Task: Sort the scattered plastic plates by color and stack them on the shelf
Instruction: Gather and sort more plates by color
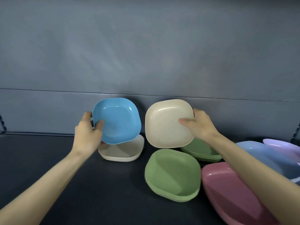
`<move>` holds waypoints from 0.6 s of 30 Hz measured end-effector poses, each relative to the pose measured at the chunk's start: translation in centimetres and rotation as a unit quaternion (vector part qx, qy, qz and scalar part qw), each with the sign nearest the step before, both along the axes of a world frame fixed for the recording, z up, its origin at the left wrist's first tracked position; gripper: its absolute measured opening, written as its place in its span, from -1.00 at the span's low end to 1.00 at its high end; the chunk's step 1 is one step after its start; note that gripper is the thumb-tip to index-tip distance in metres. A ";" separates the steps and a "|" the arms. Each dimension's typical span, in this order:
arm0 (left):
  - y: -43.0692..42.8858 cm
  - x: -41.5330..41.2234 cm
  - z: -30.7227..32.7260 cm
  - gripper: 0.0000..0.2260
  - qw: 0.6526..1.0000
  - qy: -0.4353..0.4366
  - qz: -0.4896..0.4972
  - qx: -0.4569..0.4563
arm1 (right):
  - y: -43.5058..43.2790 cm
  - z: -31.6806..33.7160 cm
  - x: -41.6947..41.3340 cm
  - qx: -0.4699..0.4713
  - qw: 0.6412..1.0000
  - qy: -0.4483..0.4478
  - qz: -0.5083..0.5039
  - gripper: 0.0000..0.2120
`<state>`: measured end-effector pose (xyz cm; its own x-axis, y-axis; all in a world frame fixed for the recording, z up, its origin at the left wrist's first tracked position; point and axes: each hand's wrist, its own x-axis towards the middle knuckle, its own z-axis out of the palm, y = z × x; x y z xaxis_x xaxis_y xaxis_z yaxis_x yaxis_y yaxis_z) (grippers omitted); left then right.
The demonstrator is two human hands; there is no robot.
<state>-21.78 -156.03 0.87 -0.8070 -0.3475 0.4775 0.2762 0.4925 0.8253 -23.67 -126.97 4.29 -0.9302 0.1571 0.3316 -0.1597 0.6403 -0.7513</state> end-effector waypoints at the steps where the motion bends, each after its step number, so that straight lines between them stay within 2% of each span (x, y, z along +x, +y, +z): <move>1: -1.3 -0.3 0.0 -0.88 1.000 0.000 -0.005 0.005 | -1.4 0.0 -0.4 0.005 1.000 -0.004 -0.004 -0.67; 8: -8.4 -2.2 -0.9 -0.92 0.998 -0.040 -0.051 0.010 | -10.5 -1.9 -2.2 0.051 0.995 -0.084 -0.007 -0.73; 11: -9.6 -3.3 -0.9 -0.91 0.994 -0.064 -0.088 0.027 | -12.5 -2.7 -2.9 0.098 0.988 -0.112 -0.037 -0.67; 15: -10.1 -4.0 -1.2 -0.93 0.989 -0.071 -0.125 0.026 | -14.1 -3.6 -3.8 0.110 0.978 -0.169 -0.051 -0.61; 18: -10.2 -4.3 -1.7 -0.92 0.988 -0.068 -0.138 0.031 | -14.8 -4.1 -4.0 0.200 0.956 -0.203 -0.074 -0.63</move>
<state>-26.04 -166.28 -0.84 -0.9304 -0.1307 0.3423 0.2767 0.3621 0.8901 -27.68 -141.73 0.15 -0.9724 0.2332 0.0082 0.2080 0.8823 -0.4222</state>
